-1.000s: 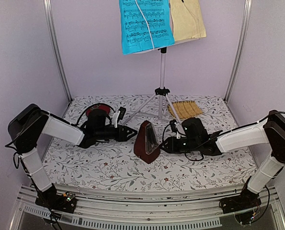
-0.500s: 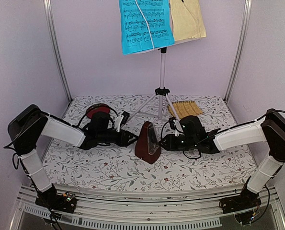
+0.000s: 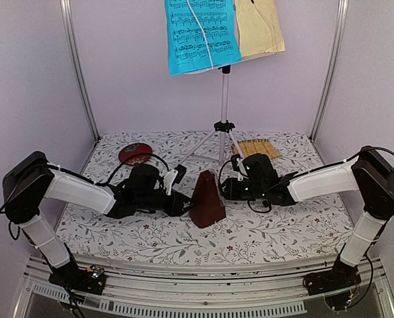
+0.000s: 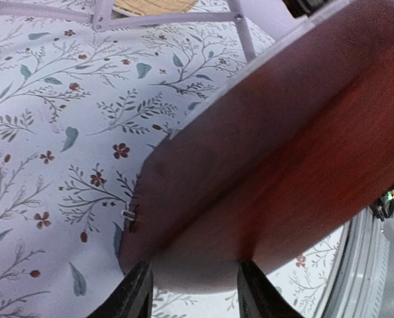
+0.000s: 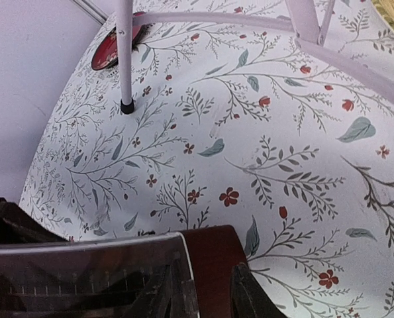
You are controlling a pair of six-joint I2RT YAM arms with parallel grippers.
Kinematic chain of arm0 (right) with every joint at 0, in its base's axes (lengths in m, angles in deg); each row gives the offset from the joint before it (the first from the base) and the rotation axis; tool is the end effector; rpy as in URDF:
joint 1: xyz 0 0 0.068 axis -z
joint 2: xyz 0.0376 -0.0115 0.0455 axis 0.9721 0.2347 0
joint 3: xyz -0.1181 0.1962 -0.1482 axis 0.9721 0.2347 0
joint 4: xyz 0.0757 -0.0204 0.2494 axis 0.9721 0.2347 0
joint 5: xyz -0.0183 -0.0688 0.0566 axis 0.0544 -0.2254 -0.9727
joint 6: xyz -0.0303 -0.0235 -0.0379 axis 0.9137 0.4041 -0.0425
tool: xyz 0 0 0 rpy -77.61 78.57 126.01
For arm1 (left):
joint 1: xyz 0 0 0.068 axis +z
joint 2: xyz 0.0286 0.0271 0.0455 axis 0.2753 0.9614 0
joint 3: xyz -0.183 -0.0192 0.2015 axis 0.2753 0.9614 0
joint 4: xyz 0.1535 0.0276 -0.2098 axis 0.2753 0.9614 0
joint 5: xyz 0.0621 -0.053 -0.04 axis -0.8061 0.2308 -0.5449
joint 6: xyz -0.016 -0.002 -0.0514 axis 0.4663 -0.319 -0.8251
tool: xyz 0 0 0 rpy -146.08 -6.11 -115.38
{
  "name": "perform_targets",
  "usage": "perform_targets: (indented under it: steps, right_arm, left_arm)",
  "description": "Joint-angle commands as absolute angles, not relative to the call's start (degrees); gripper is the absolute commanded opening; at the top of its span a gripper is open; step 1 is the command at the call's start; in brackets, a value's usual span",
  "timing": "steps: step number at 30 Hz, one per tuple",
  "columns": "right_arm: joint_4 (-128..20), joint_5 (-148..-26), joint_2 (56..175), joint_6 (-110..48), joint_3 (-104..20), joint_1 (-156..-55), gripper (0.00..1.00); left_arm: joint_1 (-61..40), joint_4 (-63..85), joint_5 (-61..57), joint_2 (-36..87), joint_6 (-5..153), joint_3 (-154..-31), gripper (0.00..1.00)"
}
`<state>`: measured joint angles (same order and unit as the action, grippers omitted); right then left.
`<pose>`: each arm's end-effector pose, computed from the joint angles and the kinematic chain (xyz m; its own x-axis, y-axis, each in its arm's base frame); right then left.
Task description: Pack up the instrument practice props
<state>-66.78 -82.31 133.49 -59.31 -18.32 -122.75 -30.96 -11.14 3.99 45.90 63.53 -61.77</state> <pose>0.2489 0.2632 0.1711 -0.7546 0.0382 -0.6551 -0.3885 0.7785 0.4929 0.2203 -0.2485 0.1586 -0.6360 0.1491 -0.7572 0.6640 0.6057 -0.4384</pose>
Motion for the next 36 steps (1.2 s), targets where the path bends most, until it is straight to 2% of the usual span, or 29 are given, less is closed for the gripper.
perform_targets:
  steps: [1,7,11,13,16,18,22,26,33,36]
  right_arm:
    - [-68.59,-83.99,134.96,-57.26,-21.19,-123.77,0.30]
    - [-68.37,-83.24,131.21,-55.64,-19.32,-121.76,0.33]
    - [-67.56,-82.34,126.35,-54.03,-16.01,-120.16,0.38]
    - [-66.78,-81.52,123.07,-53.29,-14.09,-119.54,0.42]
    - [-65.27,-80.28,118.29,-52.13,-11.02,-119.04,0.54]
    - [-64.55,-79.80,114.75,-51.30,-9.45,-118.95,0.63]
    - [-64.33,-80.65,109.41,-50.23,-6.90,-118.95,0.78]
    - [-65.37,-82.56,104.95,-49.12,-4.47,-118.90,0.88]
    - [-66.97,-84.84,101.89,-47.96,-1.32,-118.90,0.93]
    - [-67.76,-85.42,101.96,-47.66,-0.93,-118.90,0.93]
  left_arm:
    - [-33.79,-13.54,4.17,44.98,61.39,-60.72,0.46]
    - [-34.28,-12.80,-1.04,39.80,62.38,-58.36,0.54]
    - [-34.23,-9.27,-4.72,33.00,65.59,-57.80,0.67]
    - [-34.27,-8.42,-4.83,29.03,67.96,-58.35,0.76]
    - [-34.16,-8.54,-2.87,26.60,71.95,-60.26,0.94]
    - [-34.14,-8.46,-0.57,27.54,75.42,-62.82,0.98]
    - [-33.86,-7.31,4.12,33.91,79.64,-69.97,0.98]
    - [-33.57,-7.89,5.58,40.40,82.29,-75.58,0.98]
    - [-32.83,-6.95,8.37,47.15,83.84,-80.14,0.98]
    - [-32.51,-8.26,9.52,47.73,83.56,-79.54,0.93]
